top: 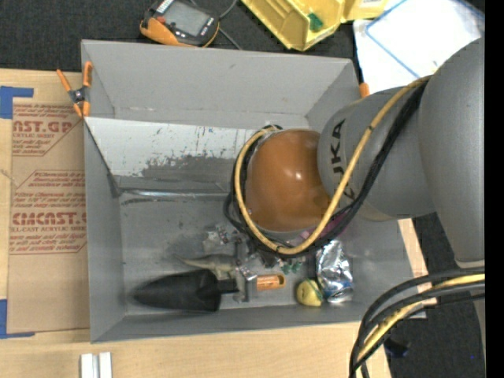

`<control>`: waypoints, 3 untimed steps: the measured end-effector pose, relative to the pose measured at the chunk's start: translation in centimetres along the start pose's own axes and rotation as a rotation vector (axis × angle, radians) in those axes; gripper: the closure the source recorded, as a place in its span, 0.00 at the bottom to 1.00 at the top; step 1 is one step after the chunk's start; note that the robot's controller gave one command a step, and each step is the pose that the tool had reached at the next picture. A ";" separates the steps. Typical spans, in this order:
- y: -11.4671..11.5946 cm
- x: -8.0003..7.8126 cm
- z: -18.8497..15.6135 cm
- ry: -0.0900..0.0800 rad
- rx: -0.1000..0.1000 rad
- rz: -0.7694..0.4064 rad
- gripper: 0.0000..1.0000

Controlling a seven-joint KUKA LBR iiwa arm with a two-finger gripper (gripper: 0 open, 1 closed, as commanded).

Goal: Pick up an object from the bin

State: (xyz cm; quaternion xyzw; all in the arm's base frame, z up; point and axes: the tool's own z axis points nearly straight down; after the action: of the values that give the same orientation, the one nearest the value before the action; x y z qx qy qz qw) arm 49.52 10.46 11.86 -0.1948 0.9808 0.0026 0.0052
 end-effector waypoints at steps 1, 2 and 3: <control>1.3 0.2 3.9 -0.005 0.001 -0.366 0.00; -2.0 -0.6 4.9 -0.001 0.001 -0.396 0.00; -2.0 0.7 4.5 -0.007 -0.005 -0.345 1.00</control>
Offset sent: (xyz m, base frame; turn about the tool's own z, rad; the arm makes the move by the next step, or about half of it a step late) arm 0.0135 -0.0161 -0.0486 -0.3990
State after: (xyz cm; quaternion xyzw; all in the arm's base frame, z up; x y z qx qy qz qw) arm 49.72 8.42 7.31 -0.3600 0.9329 0.0050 0.0084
